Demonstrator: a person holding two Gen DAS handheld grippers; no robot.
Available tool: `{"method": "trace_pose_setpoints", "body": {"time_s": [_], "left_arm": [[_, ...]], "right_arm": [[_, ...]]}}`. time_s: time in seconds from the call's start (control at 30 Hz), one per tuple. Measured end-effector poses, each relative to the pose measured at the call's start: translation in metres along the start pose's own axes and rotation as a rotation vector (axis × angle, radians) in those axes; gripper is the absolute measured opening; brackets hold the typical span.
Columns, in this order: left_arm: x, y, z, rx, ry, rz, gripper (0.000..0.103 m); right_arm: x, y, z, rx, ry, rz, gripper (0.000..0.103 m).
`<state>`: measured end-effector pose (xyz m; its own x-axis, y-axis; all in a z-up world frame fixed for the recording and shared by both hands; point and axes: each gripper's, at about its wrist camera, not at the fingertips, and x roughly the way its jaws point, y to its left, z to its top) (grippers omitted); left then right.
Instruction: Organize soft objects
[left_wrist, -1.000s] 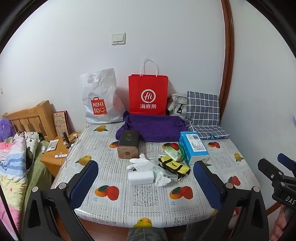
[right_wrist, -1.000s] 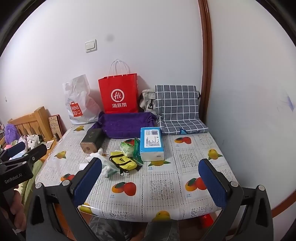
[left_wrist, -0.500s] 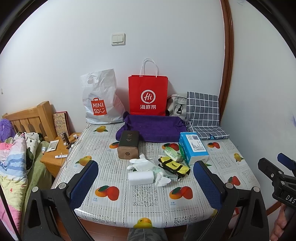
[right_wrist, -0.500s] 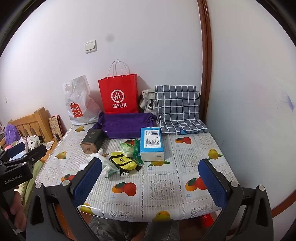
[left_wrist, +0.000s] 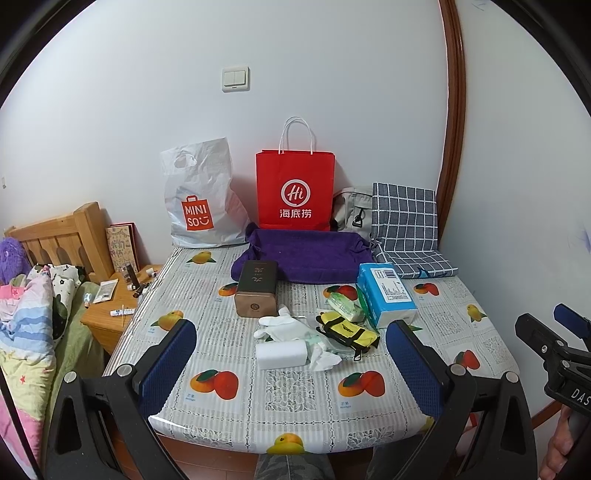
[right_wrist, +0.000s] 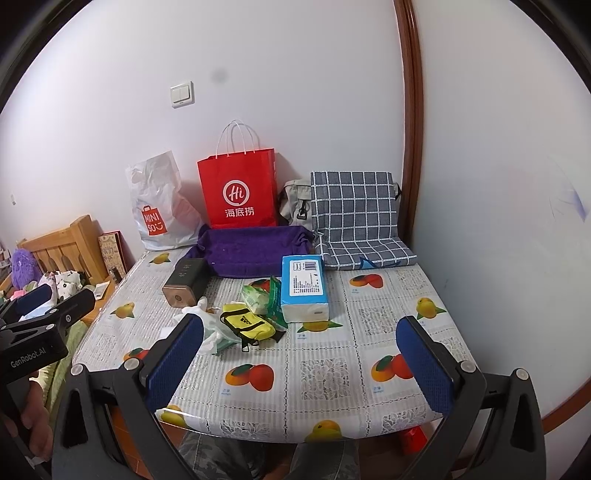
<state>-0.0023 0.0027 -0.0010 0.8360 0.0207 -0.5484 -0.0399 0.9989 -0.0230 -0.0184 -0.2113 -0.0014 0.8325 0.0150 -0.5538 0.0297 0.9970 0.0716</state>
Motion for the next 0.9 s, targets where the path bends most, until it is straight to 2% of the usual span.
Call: {"method": "trace_pose_setpoints", "body": {"time_s": [0.9], "left_arm": [[-0.0019,0.0009,0.0008,0.004,-0.002,0.003,0.103]], "right_arm": [[-0.0022,-0.0007,0.0014,0.002,-0.011,0.008,0.102]]}}
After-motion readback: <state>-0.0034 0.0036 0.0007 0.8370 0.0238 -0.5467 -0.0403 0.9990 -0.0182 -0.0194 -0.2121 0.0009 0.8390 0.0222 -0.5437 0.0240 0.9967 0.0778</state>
